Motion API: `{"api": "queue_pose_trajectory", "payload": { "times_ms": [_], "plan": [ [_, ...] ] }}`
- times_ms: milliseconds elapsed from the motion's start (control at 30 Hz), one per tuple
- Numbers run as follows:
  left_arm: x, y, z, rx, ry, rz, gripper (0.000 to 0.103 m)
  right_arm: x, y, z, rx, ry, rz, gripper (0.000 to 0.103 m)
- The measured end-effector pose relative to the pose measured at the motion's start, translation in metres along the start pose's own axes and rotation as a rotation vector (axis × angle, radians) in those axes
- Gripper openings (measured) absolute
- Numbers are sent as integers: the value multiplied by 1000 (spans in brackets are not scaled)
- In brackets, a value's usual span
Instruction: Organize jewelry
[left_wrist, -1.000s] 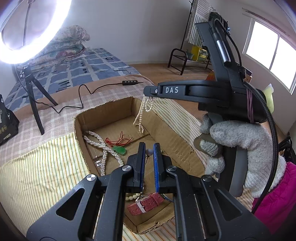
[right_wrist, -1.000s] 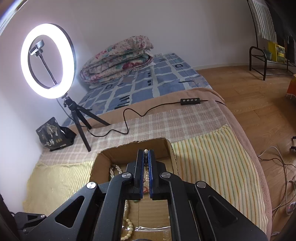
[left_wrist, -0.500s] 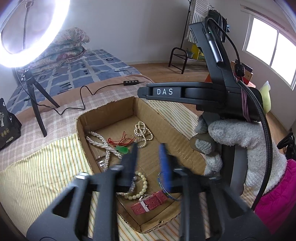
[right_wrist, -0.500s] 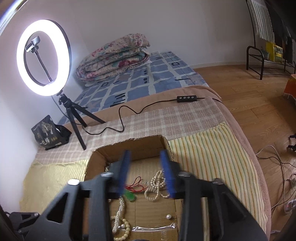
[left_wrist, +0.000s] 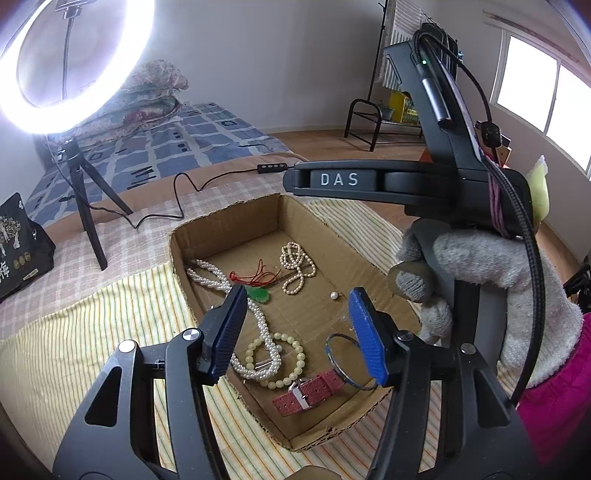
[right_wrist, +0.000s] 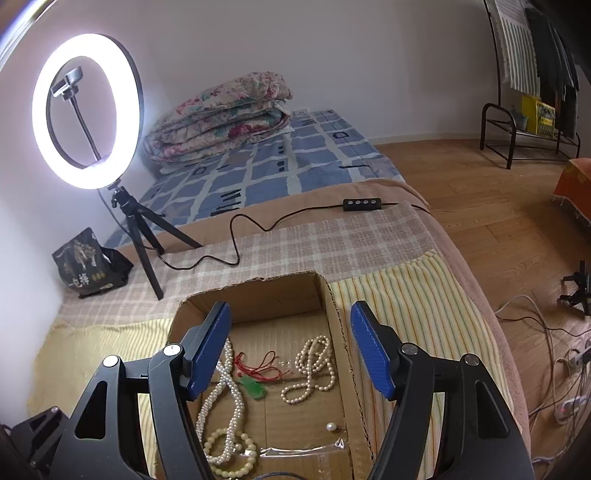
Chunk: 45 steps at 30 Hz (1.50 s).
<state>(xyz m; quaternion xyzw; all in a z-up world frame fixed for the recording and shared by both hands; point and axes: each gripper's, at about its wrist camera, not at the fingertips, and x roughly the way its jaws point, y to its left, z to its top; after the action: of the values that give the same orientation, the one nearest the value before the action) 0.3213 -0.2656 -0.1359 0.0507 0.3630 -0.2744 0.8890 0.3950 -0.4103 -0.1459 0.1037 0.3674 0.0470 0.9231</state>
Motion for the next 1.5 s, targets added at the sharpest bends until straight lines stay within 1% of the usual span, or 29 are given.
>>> {"api": "queue_pose_trajectory", "payload": {
  "times_ms": [67,133,233,400,633,967,1000,1100,1167,1300,1500],
  "plan": [
    [-3,0,-1,1,-2,5,63,-2,0,0,-1,0,-9,74],
    [-7,1,-1,0,-9,9,66,-6,2,0,-6,-6,-23,74],
    [-13,2,-2,-2,-17,18,69,-12,4,0,-14,-12,-37,74],
    [-25,4,-5,-1,-24,33,69,-25,12,0,-39,-29,-66,79],
    [-53,8,-6,-4,-47,54,71,-55,29,2,-89,-66,-102,79],
    [-109,18,-6,-9,-108,77,72,-101,56,3,-135,-126,-148,79],
    [-116,18,-7,-8,-115,79,73,-107,59,2,-136,-133,-152,79],
    [-136,20,-9,-4,-140,82,80,-121,67,-3,-136,-151,-163,80],
    [-149,21,-11,-1,-159,88,80,-131,72,-7,-138,-163,-172,80],
    [-170,25,-16,-14,-176,91,87,-150,83,-20,-153,-177,-211,81],
    [-194,27,-29,-1,-186,112,88,-175,99,-39,-177,-206,-247,82]
  ]
}}
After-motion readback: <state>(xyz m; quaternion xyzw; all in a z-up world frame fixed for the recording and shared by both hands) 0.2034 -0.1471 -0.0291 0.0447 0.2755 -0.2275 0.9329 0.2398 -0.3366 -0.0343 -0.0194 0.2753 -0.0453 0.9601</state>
